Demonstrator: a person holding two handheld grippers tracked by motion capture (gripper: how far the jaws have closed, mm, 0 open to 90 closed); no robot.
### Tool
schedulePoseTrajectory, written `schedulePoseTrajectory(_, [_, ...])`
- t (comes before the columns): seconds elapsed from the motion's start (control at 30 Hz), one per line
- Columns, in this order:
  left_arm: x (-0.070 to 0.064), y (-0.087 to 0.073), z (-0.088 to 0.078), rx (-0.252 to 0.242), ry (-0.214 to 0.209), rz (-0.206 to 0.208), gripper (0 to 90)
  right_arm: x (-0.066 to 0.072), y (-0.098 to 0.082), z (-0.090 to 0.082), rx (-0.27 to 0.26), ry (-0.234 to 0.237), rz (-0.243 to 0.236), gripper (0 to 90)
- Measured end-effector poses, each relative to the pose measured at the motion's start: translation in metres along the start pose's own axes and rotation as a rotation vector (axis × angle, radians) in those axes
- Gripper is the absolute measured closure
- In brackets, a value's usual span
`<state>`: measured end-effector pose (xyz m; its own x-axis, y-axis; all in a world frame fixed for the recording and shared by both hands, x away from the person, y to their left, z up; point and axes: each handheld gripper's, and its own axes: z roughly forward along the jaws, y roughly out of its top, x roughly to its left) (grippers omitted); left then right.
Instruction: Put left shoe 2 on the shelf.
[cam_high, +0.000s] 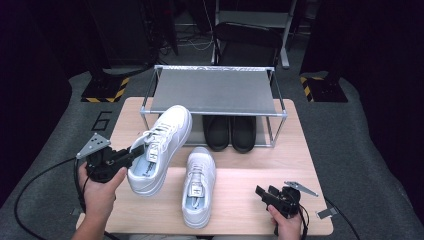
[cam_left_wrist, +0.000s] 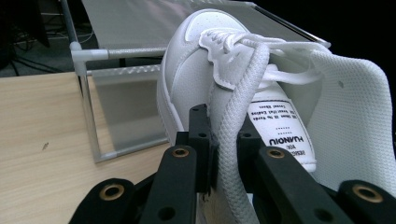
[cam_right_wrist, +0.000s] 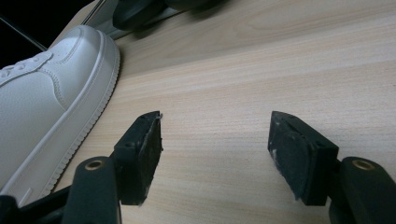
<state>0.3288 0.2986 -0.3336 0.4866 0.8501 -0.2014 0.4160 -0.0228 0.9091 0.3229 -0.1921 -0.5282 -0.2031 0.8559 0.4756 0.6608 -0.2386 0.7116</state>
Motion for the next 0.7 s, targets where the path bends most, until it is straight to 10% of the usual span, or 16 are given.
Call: schedulePoseTrajectory(0.7, [0.004,0.014,0.009,-0.214,0.058,0.007,82.2,0.000,0.000,0.000,0.008,0.000,0.004,34.9])
